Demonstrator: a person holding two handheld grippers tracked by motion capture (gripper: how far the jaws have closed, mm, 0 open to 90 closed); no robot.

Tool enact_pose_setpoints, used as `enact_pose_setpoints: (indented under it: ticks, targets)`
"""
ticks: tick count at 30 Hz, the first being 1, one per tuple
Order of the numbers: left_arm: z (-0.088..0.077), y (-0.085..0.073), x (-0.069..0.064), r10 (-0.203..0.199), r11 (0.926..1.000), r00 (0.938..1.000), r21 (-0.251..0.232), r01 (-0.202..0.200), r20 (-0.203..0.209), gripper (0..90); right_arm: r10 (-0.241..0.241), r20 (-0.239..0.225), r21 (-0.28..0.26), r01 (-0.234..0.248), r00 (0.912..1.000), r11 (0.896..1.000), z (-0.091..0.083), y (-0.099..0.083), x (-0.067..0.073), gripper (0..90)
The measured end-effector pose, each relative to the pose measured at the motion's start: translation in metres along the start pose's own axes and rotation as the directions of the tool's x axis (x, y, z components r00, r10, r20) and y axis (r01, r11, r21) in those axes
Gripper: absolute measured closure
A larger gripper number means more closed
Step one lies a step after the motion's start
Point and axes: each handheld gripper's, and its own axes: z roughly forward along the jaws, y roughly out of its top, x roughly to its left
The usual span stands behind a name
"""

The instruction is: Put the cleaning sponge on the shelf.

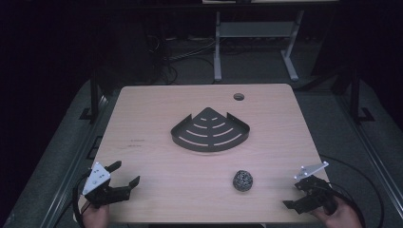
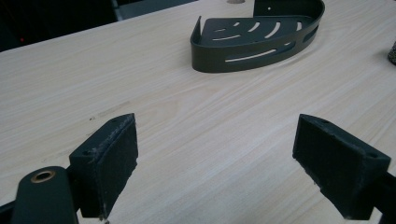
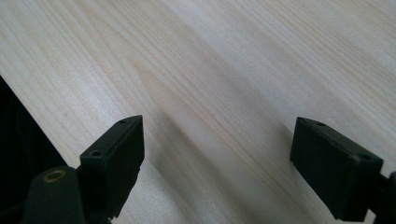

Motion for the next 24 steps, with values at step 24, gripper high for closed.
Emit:
enact_pose_setpoints:
  ticks: [24]
  targets:
    - [0.000, 0.000, -0.001, 0.005, 1.0000, 1.0000, -0.001, -0.005, 0.008, 13.5, -0.080, -0.028, 0.030, 0.081, 0.9964, 0.996, 0.008, 0.024, 0.017, 16.5]
